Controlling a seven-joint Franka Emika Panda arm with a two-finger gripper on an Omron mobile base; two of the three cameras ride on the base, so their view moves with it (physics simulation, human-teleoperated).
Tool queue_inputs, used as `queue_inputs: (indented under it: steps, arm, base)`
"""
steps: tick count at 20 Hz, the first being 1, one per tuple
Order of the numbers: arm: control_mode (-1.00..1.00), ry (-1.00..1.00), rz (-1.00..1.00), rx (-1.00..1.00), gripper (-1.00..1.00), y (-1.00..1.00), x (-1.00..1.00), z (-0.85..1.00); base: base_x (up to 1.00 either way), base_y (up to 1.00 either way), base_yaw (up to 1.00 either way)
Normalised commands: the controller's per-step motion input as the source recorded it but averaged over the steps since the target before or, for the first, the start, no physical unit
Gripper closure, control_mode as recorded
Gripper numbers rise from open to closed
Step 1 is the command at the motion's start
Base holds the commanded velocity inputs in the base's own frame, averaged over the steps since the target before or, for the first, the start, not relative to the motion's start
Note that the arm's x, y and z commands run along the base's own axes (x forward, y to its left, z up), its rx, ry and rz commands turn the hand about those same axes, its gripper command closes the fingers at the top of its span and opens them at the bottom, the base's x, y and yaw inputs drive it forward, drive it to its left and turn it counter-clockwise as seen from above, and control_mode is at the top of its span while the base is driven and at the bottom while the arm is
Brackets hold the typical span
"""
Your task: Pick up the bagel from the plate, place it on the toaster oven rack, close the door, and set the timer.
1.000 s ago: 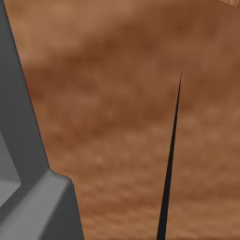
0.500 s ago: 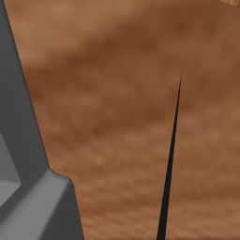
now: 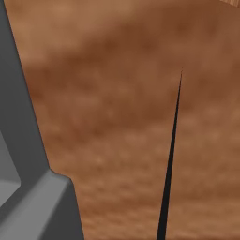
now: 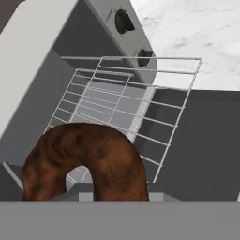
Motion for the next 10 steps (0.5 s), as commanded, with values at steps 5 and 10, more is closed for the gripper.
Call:
queue_inputs:
  steps: [5,10]
  arm:
    - [-1.00,0.00,0.00,0.00,1.00,0.00,0.00,-0.27]
    - [-1.00,0.00,0.01,0.03,1.00,-0.06,0.04,-0.22]
  base:
    - [0.00,0.00,0.00]
    - [0.00,0.00,0.00]
